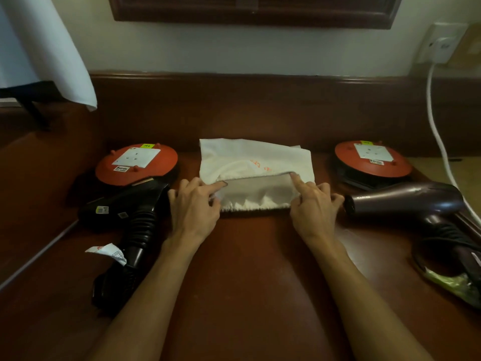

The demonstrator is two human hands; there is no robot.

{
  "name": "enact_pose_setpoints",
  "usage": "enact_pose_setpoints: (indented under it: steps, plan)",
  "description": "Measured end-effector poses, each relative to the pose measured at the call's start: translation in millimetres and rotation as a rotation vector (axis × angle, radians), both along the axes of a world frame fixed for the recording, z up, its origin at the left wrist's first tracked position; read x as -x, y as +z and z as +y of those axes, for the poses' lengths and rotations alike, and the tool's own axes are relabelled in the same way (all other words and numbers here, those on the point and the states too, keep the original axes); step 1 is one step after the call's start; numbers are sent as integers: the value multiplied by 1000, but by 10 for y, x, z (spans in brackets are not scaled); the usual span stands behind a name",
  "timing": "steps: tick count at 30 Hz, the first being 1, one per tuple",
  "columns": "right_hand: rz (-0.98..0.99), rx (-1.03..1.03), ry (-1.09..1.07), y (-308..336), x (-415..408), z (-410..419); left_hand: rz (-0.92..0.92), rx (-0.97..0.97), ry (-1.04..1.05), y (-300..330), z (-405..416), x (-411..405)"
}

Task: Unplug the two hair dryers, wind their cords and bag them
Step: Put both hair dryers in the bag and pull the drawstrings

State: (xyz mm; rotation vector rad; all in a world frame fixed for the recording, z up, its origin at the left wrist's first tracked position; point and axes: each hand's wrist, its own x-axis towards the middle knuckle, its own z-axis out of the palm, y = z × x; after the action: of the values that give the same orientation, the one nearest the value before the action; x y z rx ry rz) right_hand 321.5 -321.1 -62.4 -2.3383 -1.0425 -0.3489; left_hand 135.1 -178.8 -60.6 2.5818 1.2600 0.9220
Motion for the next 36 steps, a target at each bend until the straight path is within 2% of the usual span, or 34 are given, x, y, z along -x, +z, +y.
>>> enact_pose_setpoints:
  steps: [4, 7, 10, 14, 19, 22, 24, 28, 36]
  plan:
    - [60, 6, -83, 53, -131, -99, 49, 69, 23, 131, 49, 83]
    - [-8, -10, -1, 34, -130, -143, -71, -15, -40, 92, -13, 87]
    - [-18, -59, -1, 43, -178, -149, -208, 38, -166, 101, 0, 133]
    - [-9, -109, -71, 88, -261, -217, -143, 69, -250, 103, 30, 191]
    - [-14, -43, -80, 203, -232, -257, -10, -32, -148, 141, 52, 210]
    - [-15, 16, -59, 226, -225, -260, 78, 6, -101, 171, 42, 230]
    - [-32, -33, -57, 219, -232, -274, 84, 38, -91, 170, 23, 225]
    - [-33, -183, -91, 254, -285, -345, -114, 2, -91, 168, 25, 258]
    - [-169, -76, -73, 309, -327, -515, -377, 71, -65, 157, -68, 320]
